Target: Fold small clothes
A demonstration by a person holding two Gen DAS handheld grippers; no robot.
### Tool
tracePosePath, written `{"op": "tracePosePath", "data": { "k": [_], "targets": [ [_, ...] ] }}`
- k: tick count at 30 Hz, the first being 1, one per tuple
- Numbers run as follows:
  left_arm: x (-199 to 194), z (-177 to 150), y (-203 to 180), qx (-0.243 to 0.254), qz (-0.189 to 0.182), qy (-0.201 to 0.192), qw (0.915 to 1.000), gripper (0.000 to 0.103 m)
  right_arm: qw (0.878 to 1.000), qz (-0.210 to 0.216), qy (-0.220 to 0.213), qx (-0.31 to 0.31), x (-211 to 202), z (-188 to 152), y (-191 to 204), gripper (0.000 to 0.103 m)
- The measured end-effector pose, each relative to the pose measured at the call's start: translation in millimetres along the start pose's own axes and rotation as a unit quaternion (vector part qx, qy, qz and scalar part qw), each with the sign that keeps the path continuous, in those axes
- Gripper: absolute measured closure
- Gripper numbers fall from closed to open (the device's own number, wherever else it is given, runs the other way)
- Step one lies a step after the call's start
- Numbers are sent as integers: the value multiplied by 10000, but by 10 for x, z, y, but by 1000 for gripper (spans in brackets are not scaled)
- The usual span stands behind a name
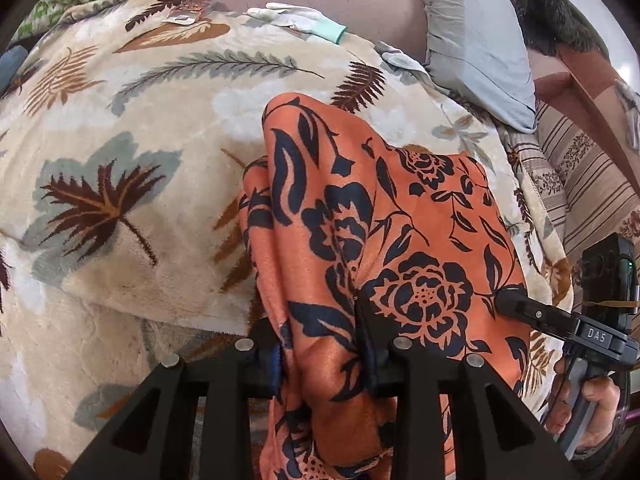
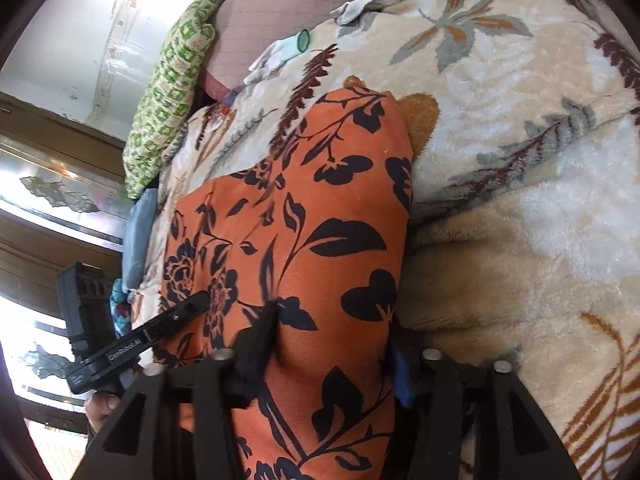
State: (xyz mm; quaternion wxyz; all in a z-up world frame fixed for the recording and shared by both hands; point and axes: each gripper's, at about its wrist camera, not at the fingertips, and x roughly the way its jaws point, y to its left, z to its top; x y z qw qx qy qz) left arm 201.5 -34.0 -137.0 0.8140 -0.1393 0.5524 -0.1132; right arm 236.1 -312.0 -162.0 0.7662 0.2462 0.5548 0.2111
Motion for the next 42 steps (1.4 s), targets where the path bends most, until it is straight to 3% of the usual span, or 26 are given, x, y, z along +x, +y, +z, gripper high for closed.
{"op": "tracePosePath", "data": {
  "k": [8, 13, 16, 18, 21, 23, 24, 26, 27, 30, 33, 37, 39, 40, 42],
  "targets": [
    [-81, -18, -13, 76, 212, -91, 9997, 63, 9990, -417, -39, -173, -149, 0, 89, 39],
    [-419, -48, -4, 184, 535, -508, 9971, 55, 9963, -710, -391, -302, -464, -14, 198, 39],
    [-787, -113, 6, 134, 790, -1016, 9916, 45, 9956, -424, -725, -411, -710, -75, 387, 37],
    [-950, -187, -26, 138, 628, -1180, 9909, 41, 9959, -38, -765, -477, -760, -143, 495, 33],
    [-925, -351, -134, 292, 211, -962, 9947, 41, 9964, 601, -508, -310, -593, -292, 475, 32],
    [-751, -443, -205, 350, -88, -660, 9972, 41, 9974, 686, -208, -41, -354, -378, 311, 32],
    [-554, -517, -260, 498, 96, -441, 9977, 41, 9977, 657, -95, 151, -229, -414, 180, 32],
    [-220, -607, -297, 902, 979, -115, 9910, 41, 9953, 863, -158, 400, -197, -429, 57, 32],
    [-124, -621, -275, 927, 1062, 22, 9900, 40, 9952, 873, -129, 415, -235, -406, 75, 32],
    [-195, -582, -132, 375, 746, -3, 9965, 40, 9979, 616, -182, -59, -411, -281, 296, 32],
    [-507, -503, -275, 713, 947, -582, 9912, 40, 9951, 830, -466, -259, -562, -86, 413, 31],
    [-672, -470, -363, 809, 661, -929, 9902, 40, 9941, 899, -598, -126, -454, 246, 352, 29],
    [-503, -474, -384, 827, 769, -757, 9907, 40, 9968, 702, -360, 113, -173, 371, 181, 29],
    [-314, -478, -359, 851, 1036, -478, 9898, 40, 9975, 595, -177, 336, -1, 391, 36, 29],
    [-92, -522, -270, 750, 1157, -89, 9904, 39, 9961, 705, -244, 468, 56, 396, -50, 29]
  ]
}}
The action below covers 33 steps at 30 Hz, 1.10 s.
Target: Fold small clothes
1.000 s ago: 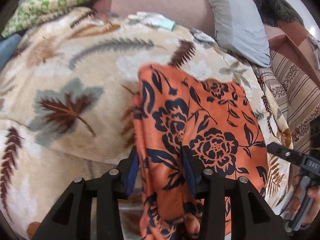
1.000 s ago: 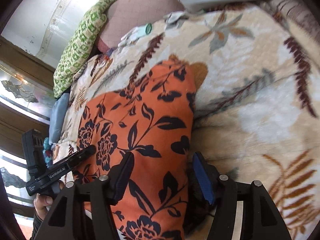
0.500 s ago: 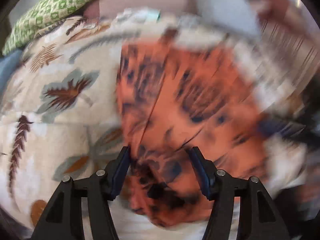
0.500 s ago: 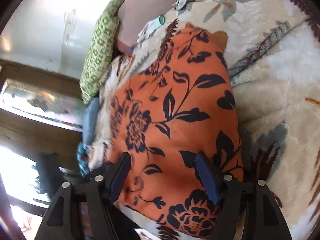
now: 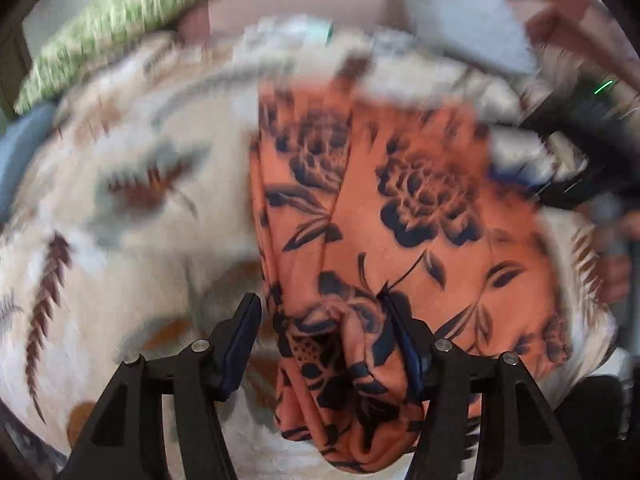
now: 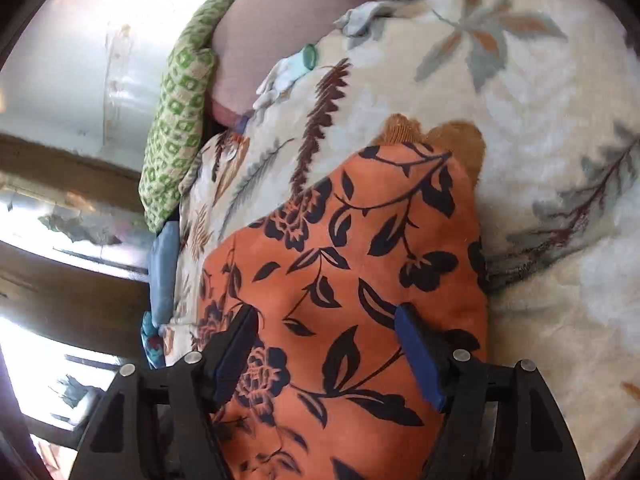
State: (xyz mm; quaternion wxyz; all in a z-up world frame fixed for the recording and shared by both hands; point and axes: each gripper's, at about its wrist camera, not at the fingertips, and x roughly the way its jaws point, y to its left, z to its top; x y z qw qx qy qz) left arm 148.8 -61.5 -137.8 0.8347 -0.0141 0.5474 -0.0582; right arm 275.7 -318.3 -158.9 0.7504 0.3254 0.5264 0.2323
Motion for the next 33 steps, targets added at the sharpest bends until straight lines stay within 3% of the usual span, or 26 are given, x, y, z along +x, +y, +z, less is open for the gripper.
{"op": "tracePosePath", "data": {
  "k": [2, 6, 11, 13, 21, 25, 27, 33],
  "targets": [
    [-60, -23, 65, -209, -18, -129, 9997, 38, 9999, 41, -125, -49, -171, -51, 119, 29],
    [-424, -14, 33, -157, 101, -550, 9983, 38, 9926, -626, -420, -949, -568, -302, 529, 28],
    [-987, -93, -24, -300, 298, -1232, 9915, 20, 9726, -1271, -1104, -1605, -1110, -821, 926, 21],
    [-1180, -187, -39, -297, 336, -1414, 9889, 20, 9595, -1712, -1287, -1832, -1261, -1102, 1028, 20],
    [-1482, -542, -61, -545, 425, -1490, 9864, 16, 9218, -2916, -1319, -2187, -1478, -2024, 1189, 18],
    [-1561, -642, -111, -593, 339, -1470, 9868, 14, 9105, -3186, -1306, -2289, -1472, -2234, 1210, 18],
    [-1618, -671, -152, -520, 340, -1532, 9862, 8, 9066, -3293, -1298, -2297, -1480, -2300, 1201, 18],
    [-1750, -716, -215, -479, 287, -1671, 9844, 4, 8997, -3357, -1312, -2464, -1510, -2358, 1267, 18]
  ]
}}
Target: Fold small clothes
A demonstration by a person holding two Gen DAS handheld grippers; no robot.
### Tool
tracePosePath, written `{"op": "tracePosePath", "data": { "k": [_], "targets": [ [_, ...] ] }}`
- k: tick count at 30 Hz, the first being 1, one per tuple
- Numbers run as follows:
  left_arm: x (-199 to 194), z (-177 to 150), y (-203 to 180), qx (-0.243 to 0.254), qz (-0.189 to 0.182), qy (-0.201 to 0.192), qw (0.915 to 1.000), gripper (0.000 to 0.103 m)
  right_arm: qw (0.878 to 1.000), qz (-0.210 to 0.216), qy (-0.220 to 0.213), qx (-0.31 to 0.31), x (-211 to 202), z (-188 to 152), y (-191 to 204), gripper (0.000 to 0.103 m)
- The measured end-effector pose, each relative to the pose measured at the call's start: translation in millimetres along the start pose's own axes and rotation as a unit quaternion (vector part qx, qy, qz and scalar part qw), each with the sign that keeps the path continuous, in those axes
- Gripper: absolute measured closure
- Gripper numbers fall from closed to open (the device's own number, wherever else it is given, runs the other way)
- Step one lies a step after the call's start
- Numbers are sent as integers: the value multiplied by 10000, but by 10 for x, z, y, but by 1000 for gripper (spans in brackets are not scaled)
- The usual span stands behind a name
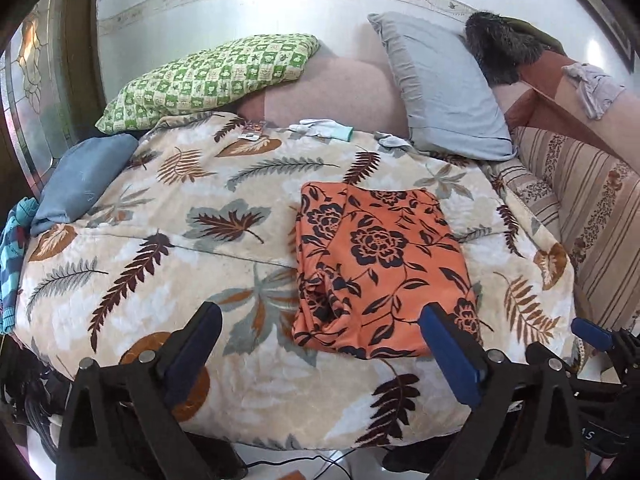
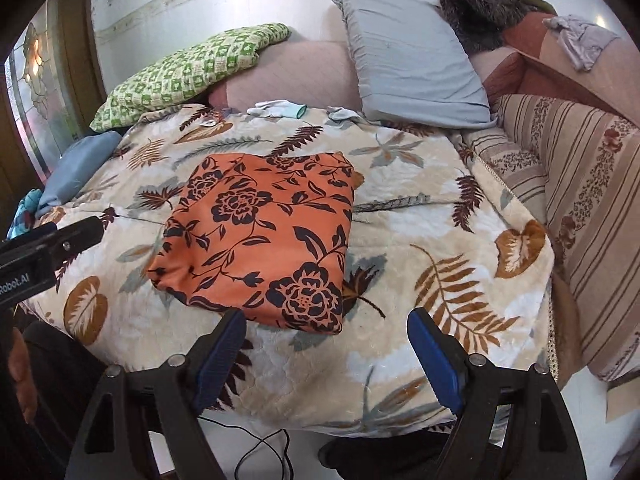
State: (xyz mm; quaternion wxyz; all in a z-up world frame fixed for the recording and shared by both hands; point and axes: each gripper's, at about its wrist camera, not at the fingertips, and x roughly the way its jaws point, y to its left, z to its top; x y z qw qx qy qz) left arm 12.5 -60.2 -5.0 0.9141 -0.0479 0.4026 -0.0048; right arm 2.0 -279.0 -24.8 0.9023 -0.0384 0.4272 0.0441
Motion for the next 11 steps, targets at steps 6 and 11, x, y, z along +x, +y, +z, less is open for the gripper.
{"op": "tracePosePath", "data": {
  "k": [6, 11],
  "targets": [
    [1, -6, -47, 85, -120, 2, 9999, 0, 10000, 32, -65, -63, -31, 31, 25, 18],
    [37, 12, -108, 175, -152, -5, 9997, 0, 9999, 27, -86, -111, 3, 81, 44, 18]
  ]
}}
